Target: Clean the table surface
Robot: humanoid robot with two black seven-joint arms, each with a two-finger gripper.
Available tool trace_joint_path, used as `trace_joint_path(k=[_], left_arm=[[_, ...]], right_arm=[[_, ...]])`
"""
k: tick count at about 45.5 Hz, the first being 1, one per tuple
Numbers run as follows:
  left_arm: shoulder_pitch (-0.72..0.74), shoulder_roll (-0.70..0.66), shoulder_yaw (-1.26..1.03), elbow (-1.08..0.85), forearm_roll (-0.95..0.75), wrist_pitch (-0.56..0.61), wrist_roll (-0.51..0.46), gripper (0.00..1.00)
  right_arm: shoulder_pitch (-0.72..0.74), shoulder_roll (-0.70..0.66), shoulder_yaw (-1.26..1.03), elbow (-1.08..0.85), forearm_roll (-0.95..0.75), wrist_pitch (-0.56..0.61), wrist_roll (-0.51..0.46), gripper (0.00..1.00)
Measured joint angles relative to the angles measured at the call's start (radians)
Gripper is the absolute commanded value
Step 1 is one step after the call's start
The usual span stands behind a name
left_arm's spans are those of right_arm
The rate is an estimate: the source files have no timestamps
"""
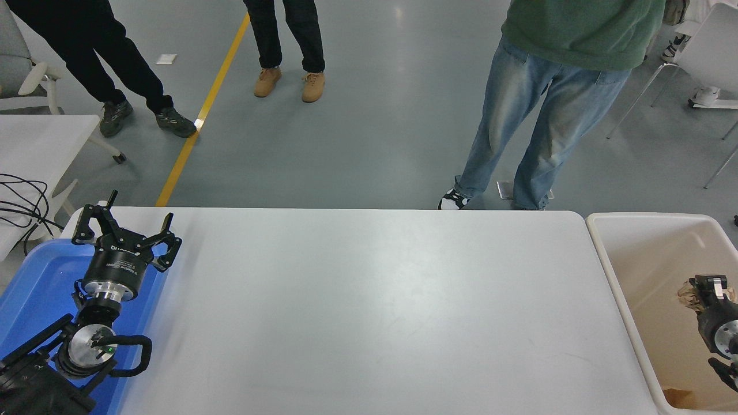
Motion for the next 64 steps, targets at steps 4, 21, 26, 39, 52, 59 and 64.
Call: trace_joint_path(k=[4, 21, 26, 39, 52, 59, 64], left_arm=[[0.000, 0.000, 0.000, 0.000, 0.000, 0.000, 0.000, 0.99], [0.000, 0.000, 0.000, 0.000, 0.000, 0.000, 0.000, 0.99], [0.000, 0.000, 0.000, 0.000, 0.000, 0.000, 0.000, 0.99], [0.000, 0.000, 0.000, 0.000, 0.000, 0.000, 0.000, 0.99], [0.000, 0.000, 0.000, 0.000, 0.000, 0.000, 0.000, 0.99], [0.000, 0.000, 0.000, 0.000, 0.000, 0.000, 0.000, 0.99], [0.000, 0.000, 0.000, 0.000, 0.000, 0.000, 0.000, 0.99]], right_arm=[[-0.001, 0.006, -0.002, -0.002, 0.000, -0.014, 0.000, 0.62], [-0.003, 0.023, -0.005, -0.004, -0.003, -0.091, 0.009, 0.98], [-0.003, 0.029, -0.005, -0.004, -0.004, -0.103, 0.011, 0.98], [0.000, 0.035, 0.000, -0.005, -0.003, -0.116, 0.012, 0.98], [0.004, 0.037, 0.012, -0.005, 0.001, -0.116, 0.005, 0.98], [0.014, 0.036, 0.015, -0.005, 0.003, -0.113, 0.004, 0.99], [0.037, 0.034, 0.018, -0.005, 0.004, -0.109, 0.005, 0.99]])
